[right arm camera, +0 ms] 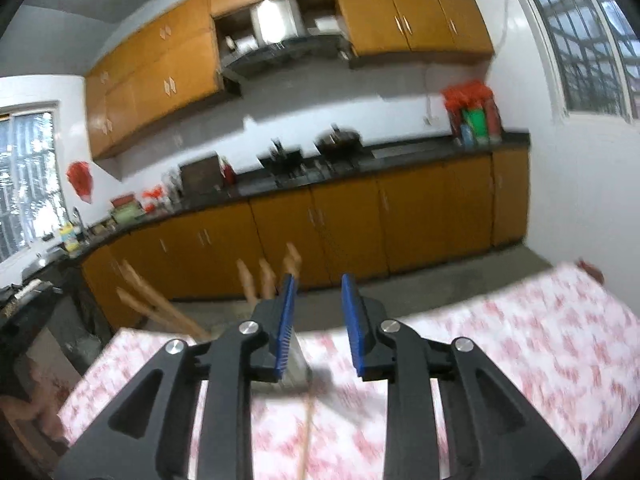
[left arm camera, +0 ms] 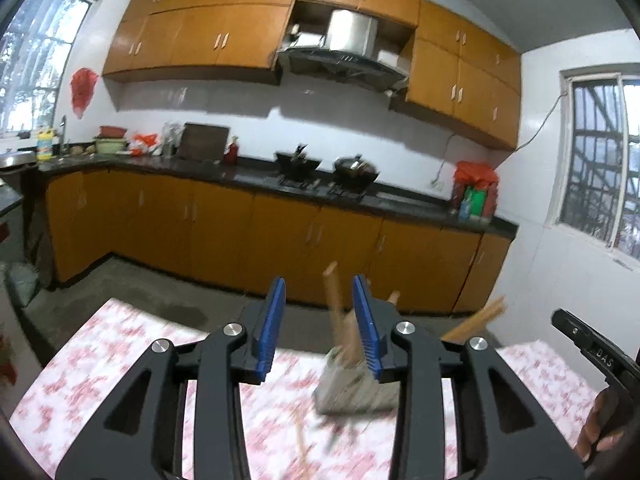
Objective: Organize utensils
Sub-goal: 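Move both open tools back down to the last chopsticks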
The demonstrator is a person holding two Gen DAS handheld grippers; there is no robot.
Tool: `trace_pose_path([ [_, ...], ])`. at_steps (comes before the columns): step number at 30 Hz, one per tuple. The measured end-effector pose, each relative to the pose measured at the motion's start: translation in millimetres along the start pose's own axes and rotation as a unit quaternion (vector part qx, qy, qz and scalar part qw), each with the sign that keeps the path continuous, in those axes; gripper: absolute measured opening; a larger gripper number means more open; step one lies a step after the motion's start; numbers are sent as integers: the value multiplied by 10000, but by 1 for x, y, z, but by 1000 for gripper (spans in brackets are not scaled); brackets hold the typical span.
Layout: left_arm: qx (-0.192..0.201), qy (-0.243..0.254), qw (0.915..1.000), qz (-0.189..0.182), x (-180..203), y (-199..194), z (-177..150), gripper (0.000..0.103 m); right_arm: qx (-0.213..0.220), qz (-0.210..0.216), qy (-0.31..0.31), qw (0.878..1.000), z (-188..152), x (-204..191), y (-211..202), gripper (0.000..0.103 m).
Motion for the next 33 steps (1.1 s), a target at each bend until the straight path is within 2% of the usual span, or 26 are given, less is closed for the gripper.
trace_pose_path([
  [3,-365,58,9991,204,-12,-1,-32,37,-558,-187,60,9982,-40,20,12,26],
  [5,-729,75,9969,275,-18,3,-61,37,-1078,-294,83,9937,-79,32,23,25],
  [9,-1456,50,9889,305,-23,16,-115,37,-2043,-126,161,9787,-151,32,39,25],
  [13,-1877,41,9821,183,-15,20,-147,37,-2423,5,-14,9702,-191,15,42,25],
  [21,-2284,217,9732,-164,13,20,-185,37,-2695,-34,-331,9624,-214,1,52,24],
  [24,-2398,289,9700,-260,21,21,-195,37,-2760,-94,-442,9601,-219,1,56,17],
  [27,-2491,343,9673,-338,30,22,-201,37,-2672,-183,-574,9618,-220,3,55,9],
  [33,-2666,418,9620,-425,40,25,-213,37,-2541,-475,-284,9656,-210,25,58,8],
])
Point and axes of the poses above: each gripper's, at about its wrist camera, not at the fingertips, and y roughly the way its jaws point, x to its right, z to its top, the point moved 6 cm from there along y, roughly the way its jaws point, and after that the axes turned 8 degrees about y, right-handed, at the moved point
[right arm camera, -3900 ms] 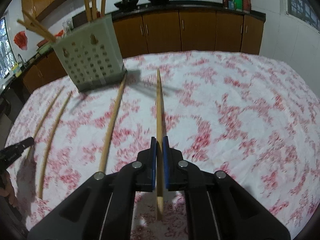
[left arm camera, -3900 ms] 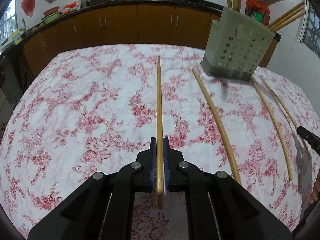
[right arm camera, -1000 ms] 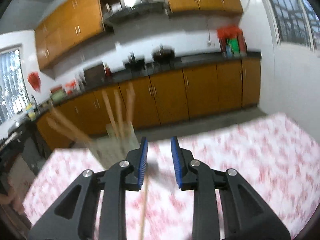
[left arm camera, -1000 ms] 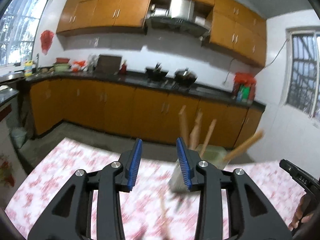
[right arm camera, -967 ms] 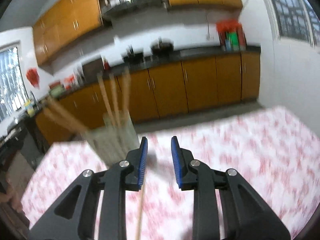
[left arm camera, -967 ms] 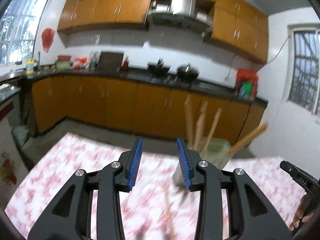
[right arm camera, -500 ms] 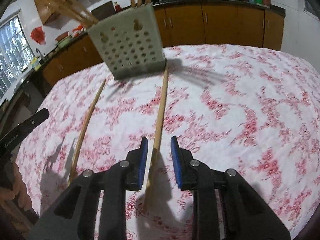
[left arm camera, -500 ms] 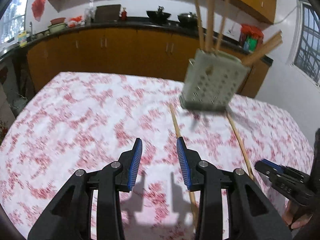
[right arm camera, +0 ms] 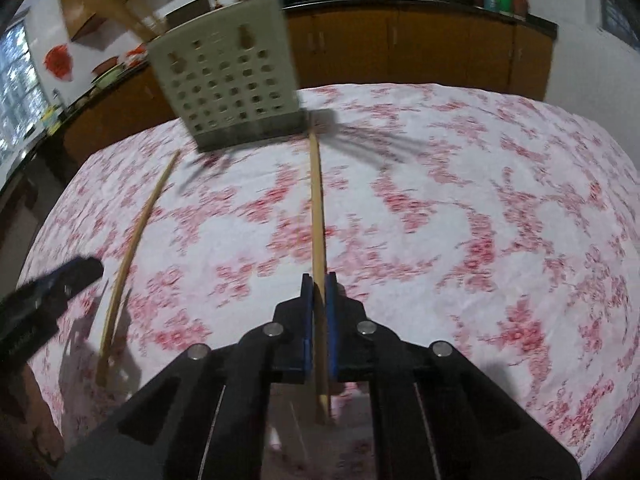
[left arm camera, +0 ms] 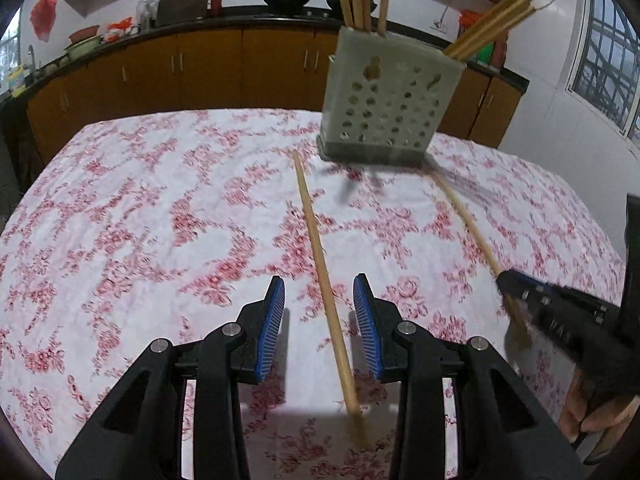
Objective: Organize utensils
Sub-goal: 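Move both open tools back down to the last chopsticks, then grasp a chopstick with the right tool while the left tool grasps the last one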
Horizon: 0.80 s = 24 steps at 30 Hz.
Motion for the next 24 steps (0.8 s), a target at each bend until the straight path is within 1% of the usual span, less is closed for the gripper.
trace_pose_path([
  [5,-234,105,9997,23,6,10,-8,37,49,-101,130,9999,5,15,-1,8],
  [6,-278,120,9995,39,7,13,-9,33,54,-108,143,9998,5,16,-1,8],
  [7,-334,143,9993,64,8,15,-11,26,58,-113,156,9998,6,17,-1,8],
  [9,-365,223,9989,190,7,18,-12,20,64,-122,164,9998,6,19,-1,8],
  [10,-361,231,9989,210,6,18,-11,15,67,-127,169,9998,6,19,-1,8],
  [12,-392,177,9989,195,0,20,-8,9,78,-137,175,9997,7,21,0,8],
  [14,-410,104,9989,197,-8,22,-5,8,90,-151,180,9997,8,22,0,8],
  [24,-399,-76,9970,655,-63,40,14,8,157,-331,147,9992,21,29,8,8],
])
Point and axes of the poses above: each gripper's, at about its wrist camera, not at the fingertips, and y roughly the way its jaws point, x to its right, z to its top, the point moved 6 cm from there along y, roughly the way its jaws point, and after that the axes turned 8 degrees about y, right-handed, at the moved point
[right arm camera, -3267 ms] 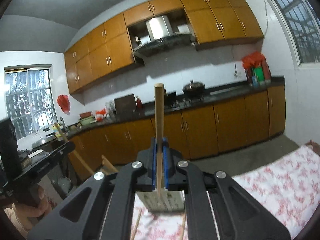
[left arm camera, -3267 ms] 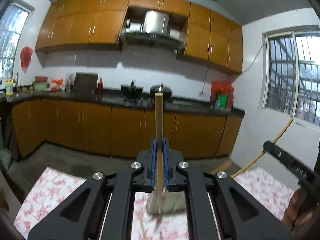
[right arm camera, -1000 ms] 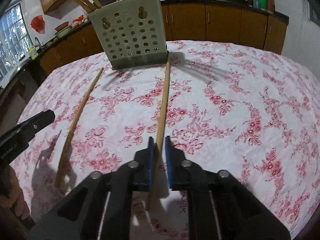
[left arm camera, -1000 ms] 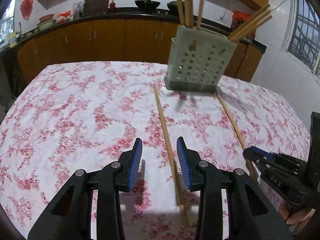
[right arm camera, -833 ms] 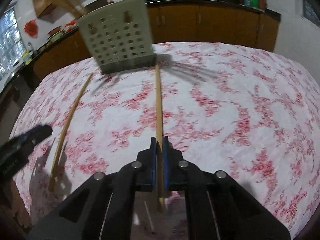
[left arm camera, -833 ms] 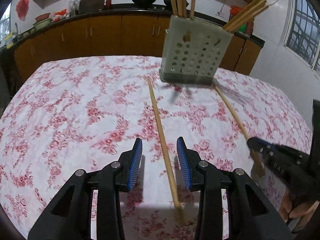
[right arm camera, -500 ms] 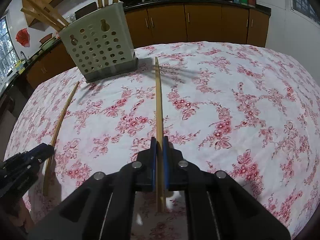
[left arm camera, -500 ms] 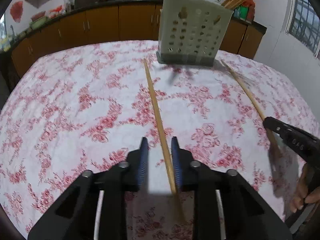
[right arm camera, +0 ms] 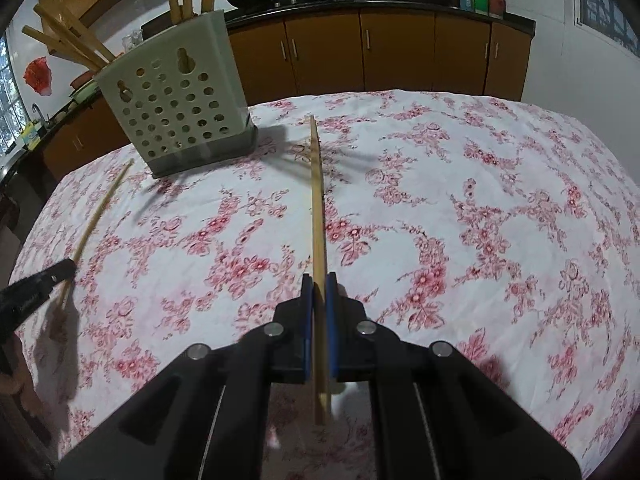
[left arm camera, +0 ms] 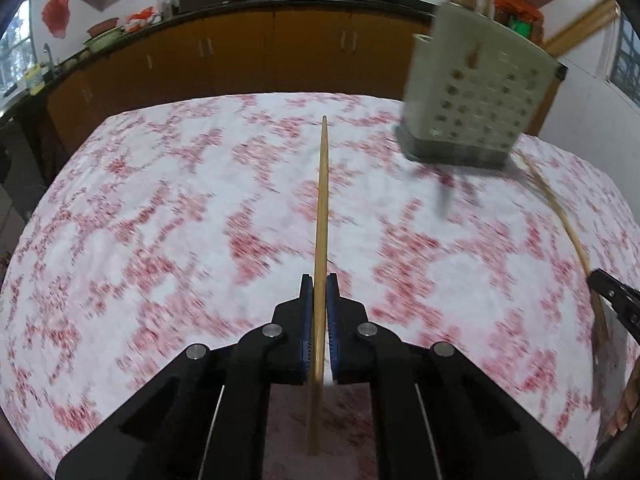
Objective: Organize utensils
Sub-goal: 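Grasp a chopstick with the right tool while the left tool grasps the last one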
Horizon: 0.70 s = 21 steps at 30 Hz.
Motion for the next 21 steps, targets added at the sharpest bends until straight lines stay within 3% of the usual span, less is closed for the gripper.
trace_pose_path([
  [21,78,-255,9993,-261,-10,4,4,8,34,-67,-79,9999,2,-2,5,9],
])
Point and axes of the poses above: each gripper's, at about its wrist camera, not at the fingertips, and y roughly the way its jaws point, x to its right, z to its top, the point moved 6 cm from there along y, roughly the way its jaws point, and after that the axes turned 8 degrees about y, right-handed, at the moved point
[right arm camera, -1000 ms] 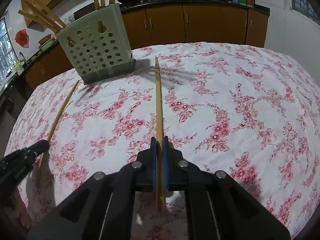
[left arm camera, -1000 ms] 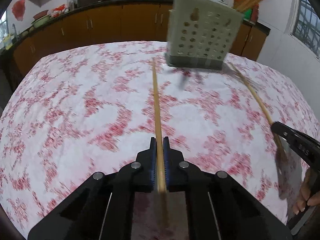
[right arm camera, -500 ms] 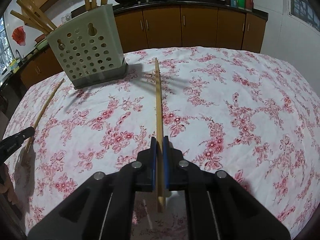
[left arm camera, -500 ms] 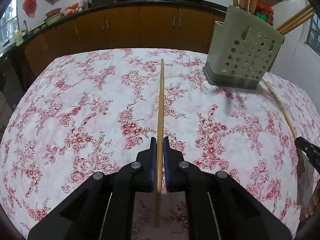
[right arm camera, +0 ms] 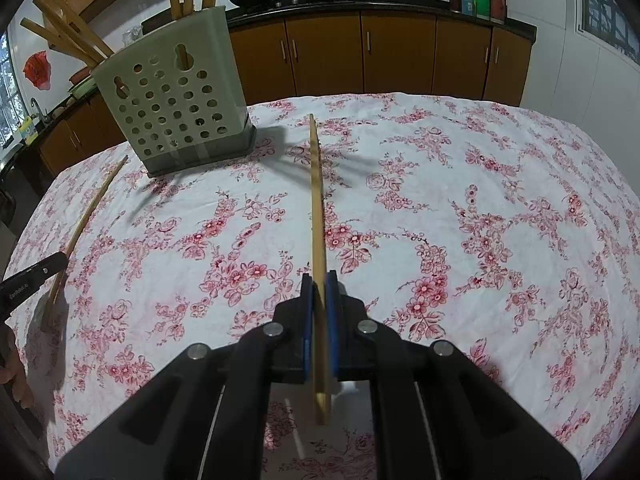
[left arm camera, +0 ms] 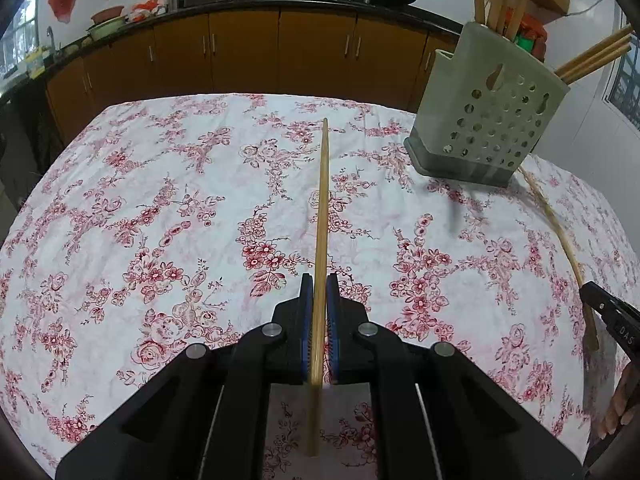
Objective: Organize utensils
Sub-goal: 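Grasp a chopstick with the right tool while the left tool grasps the last one, then lift the chopsticks with both tools and carry them over the green holder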
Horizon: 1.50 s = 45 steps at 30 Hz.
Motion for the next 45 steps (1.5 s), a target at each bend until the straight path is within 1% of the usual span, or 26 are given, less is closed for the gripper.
trace_pose_path([
  [5,11,-55,10000,-62,0,0,0,8,-1,1,-4,10000,0,0,0,9],
  [24,12,-42,10000,-50,-1,0,1,8,-1,9,-1,10000,1,0,0,9],
  [28,-10,79,10000,33,3,-3,-2,8,-9,-14,-104,9999,0,-1,-1,9],
  [34,-32,202,9997,110,6,-8,-8,8,-68,62,7,10000,-1,0,-2,9],
  [37,-38,251,9996,115,7,-9,-9,8,-65,54,-57,9999,-2,-1,-3,9],
  [40,-57,281,9996,80,9,-11,-10,8,-80,111,7,9999,-2,1,-7,8],
  [42,-18,279,9996,56,9,-15,-8,8,56,146,23,9999,2,1,-16,8],
  [45,169,255,9995,14,9,-28,-1,8,285,232,39,9993,11,-1,-32,8],
])
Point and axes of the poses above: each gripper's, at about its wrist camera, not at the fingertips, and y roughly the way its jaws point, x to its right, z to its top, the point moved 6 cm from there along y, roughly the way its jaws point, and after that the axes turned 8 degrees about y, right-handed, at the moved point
